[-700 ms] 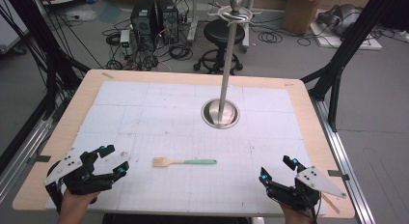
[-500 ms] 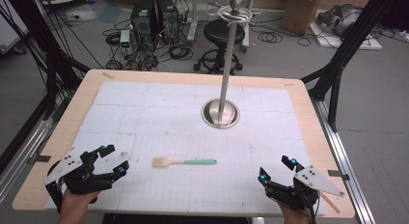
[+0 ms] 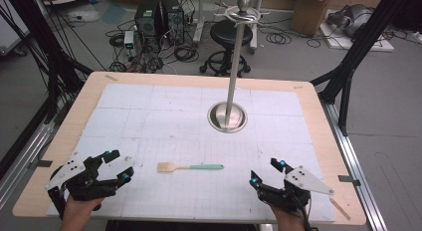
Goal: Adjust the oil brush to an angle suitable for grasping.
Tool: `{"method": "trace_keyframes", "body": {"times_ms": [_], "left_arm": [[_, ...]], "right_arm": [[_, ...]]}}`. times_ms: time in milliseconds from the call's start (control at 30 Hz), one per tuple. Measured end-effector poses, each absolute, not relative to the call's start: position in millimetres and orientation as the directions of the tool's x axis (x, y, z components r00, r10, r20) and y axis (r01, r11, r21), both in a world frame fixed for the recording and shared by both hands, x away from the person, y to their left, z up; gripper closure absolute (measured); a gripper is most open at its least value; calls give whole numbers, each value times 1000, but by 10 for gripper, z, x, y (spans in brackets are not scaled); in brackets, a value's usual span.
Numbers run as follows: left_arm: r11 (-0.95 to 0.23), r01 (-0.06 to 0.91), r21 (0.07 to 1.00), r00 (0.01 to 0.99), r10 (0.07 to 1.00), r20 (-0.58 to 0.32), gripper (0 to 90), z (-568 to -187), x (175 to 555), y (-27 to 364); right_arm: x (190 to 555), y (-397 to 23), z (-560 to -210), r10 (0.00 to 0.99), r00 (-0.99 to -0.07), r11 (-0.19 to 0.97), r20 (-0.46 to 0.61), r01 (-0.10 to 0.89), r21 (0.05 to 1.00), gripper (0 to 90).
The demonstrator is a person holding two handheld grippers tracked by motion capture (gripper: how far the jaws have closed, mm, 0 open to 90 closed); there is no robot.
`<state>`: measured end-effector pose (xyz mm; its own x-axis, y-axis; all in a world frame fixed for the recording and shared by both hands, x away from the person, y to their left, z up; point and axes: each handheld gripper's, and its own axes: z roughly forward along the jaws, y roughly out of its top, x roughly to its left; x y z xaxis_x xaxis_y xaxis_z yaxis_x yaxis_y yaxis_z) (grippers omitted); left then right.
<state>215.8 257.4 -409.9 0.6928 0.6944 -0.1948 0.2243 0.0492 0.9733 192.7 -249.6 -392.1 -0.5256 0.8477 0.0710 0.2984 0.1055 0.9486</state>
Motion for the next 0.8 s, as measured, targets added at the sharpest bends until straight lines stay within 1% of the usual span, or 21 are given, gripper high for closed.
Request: {"method": "trace_keyframes", "body": {"times_ms": [33, 67, 100, 133, 167, 200, 233, 267, 333, 367, 433, 500, 633, 800], "left_arm": [[41, 231, 972, 699, 688, -195, 181, -4101, 2170, 2574], [41, 231, 972, 699, 688, -195, 181, -4101, 2170, 2574], [33, 238, 971, 702, 685, -195, 181, -4106, 2178, 2566], [33, 238, 971, 702, 685, -195, 182, -4106, 2178, 2566], [29, 243, 970, 704, 682, -197, 188, -4110, 2179, 2558], [29, 243, 970, 704, 682, -197, 189, -4110, 2179, 2558], [29, 242, 970, 705, 682, -196, 189, -4116, 2179, 2552], [29, 242, 970, 705, 682, -196, 189, -4116, 2179, 2552], [21, 247, 969, 708, 679, -196, 189, -4121, 2185, 2553], [22, 250, 968, 707, 679, -198, 190, -4122, 2186, 2556], [20, 250, 968, 708, 678, -197, 191, -4122, 2188, 2563], [26, 252, 967, 702, 683, -201, 191, -4124, 2192, 2583], [32, 256, 966, 695, 688, -207, 194, -4130, 2197, 2604], [35, 261, 965, 694, 688, -213, 194, -4133, 2200, 2620]], "right_arm": [[1971, -2405, -3944, 823, -563, 120, 77, 305, 945, 328], [1971, -2405, -3944, 823, -563, 120, 77, 305, 945, 328], [2017, -2299, -3974, 797, -600, 148, 74, 313, 938, 420], [2017, -2299, -3974, 797, -600, 148, 74, 313, 938, 420], [2071, -2189, -4006, 763, -642, 177, 81, 328, 928, 565], [2071, -2189, -4006, 763, -642, 177, 81, 328, 928, 565], [2108, -2099, -4029, 744, -663, 211, 80, 347, 914, 712], [2108, -2099, -4029, 744, -663, 211, 80, 347, 914, 712], [2168, -2022, -4068, 732, -675, 239, 90, 379, 894, 850], [2241, -1944, -4122, 722, -685, 260, 100, 403, 877, 893], [2302, -1851, -4168, 714, -692, 288, 105, 427, 857, 893], [2374, -1691, -4236, 697, -712, 344, 91, 442, 828, 894], [2470, -1449, -4344, 680, -730, 415, 66, 457, 786, 894], [2568, -1358, -4427, 696, -717, 461, 31, 481, 746, 894]]}}
